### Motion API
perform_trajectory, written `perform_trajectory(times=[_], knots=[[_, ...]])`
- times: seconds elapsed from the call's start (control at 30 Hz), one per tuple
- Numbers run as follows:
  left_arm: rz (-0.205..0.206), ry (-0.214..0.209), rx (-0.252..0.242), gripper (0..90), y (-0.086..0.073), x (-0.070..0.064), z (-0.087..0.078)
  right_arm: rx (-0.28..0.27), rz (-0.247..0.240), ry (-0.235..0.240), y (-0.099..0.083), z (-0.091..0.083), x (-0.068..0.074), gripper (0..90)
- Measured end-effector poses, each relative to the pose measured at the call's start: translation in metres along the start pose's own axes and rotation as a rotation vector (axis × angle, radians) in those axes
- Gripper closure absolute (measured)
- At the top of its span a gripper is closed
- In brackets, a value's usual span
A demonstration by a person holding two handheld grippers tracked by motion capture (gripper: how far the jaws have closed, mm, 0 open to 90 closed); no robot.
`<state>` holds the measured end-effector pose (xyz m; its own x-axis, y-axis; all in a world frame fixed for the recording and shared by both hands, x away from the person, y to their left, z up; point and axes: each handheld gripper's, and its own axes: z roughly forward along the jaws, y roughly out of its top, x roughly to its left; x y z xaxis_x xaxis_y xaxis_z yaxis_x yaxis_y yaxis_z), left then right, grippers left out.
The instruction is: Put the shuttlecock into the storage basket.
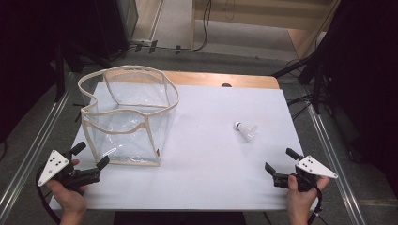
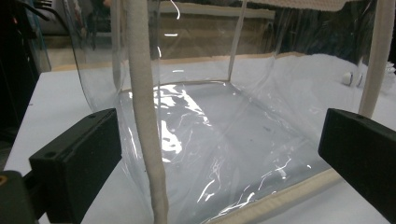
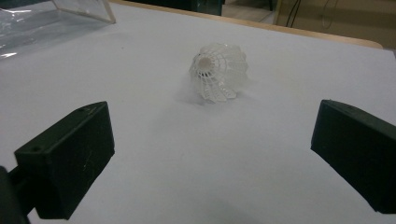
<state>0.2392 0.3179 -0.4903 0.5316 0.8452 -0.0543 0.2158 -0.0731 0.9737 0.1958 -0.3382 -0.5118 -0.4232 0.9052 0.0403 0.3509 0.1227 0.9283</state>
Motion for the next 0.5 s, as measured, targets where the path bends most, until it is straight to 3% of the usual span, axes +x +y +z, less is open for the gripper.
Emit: perform_trajectory(times=[0.13, 0.23, 0.5], knots=[[0.013, -0.003, 0.008, 0.0, 0.0, -0.001, 0.001, -0.006, -0.001, -0.011, 0.002, 0.0, 0.001, 0.0], [0.023, -0.007, 0.007, 0.0, -0.001, -0.002, 0.0, -0.026, 0.039, -0.003, 0.007, -0.002, 0.001, 0.0], [0.029, 0.004, 0.007, 0.0, -0.001, -0.002, 0.001, 0.01, -0.015, 0.002, 0.024, -0.005, 0.009, 0.0]])
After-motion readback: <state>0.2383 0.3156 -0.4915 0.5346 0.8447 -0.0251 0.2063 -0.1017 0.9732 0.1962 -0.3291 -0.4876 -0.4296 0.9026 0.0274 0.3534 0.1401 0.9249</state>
